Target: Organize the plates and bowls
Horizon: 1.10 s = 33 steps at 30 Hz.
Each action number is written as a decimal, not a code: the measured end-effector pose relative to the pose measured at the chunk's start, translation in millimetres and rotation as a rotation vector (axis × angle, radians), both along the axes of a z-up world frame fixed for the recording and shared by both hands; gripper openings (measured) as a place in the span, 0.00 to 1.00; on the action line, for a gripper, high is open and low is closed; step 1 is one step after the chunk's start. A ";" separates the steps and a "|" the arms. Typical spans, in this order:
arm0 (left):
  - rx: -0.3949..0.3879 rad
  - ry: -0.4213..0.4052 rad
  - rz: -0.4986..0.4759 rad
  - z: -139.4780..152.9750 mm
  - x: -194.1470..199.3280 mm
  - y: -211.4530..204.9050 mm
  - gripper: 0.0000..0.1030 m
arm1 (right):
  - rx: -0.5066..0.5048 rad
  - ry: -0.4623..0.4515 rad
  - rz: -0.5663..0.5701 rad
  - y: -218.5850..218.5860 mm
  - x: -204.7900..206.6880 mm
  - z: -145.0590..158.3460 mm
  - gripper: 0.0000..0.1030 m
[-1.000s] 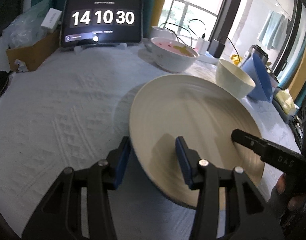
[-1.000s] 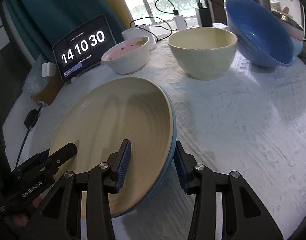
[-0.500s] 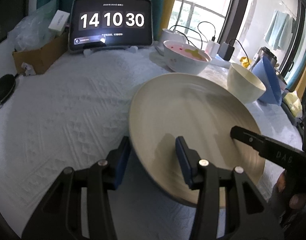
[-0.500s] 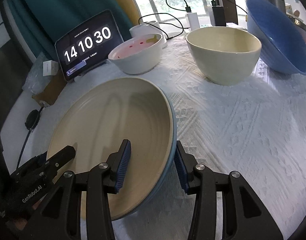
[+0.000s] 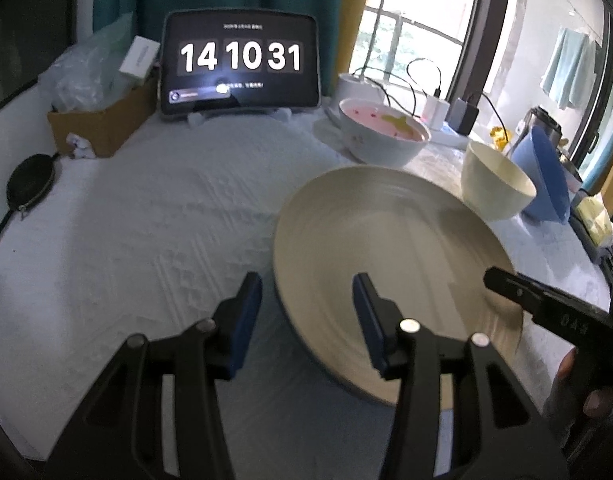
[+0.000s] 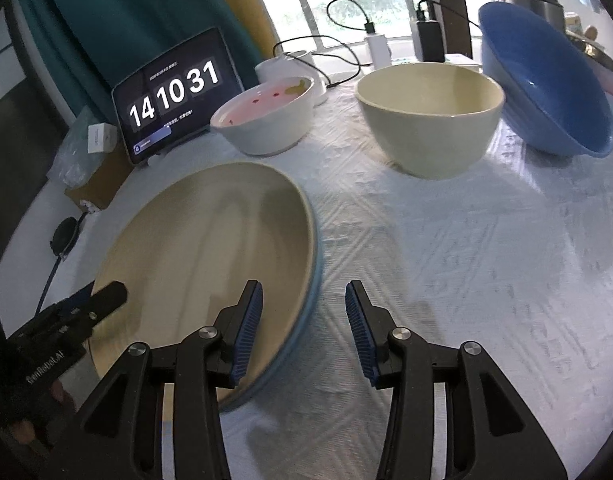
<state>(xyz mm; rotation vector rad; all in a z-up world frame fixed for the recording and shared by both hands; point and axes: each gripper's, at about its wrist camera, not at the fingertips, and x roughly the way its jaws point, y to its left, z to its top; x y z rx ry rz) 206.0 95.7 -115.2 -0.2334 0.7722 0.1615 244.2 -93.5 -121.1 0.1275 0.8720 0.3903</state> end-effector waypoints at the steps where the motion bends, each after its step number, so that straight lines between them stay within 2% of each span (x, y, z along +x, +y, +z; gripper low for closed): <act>1: 0.004 -0.004 0.001 2.0 -0.7 -2.0 0.48 | 0.004 -0.003 -0.004 -3.8 -0.9 0.3 0.45; 14: 0.072 -0.029 0.052 16.1 -3.6 -24.8 0.52 | 0.053 -0.047 -0.020 -39.6 -15.0 11.4 0.45; 33: 0.105 -0.072 -0.110 36.3 3.9 -103.0 0.52 | 0.088 -0.079 -0.113 -105.4 -29.1 20.9 0.45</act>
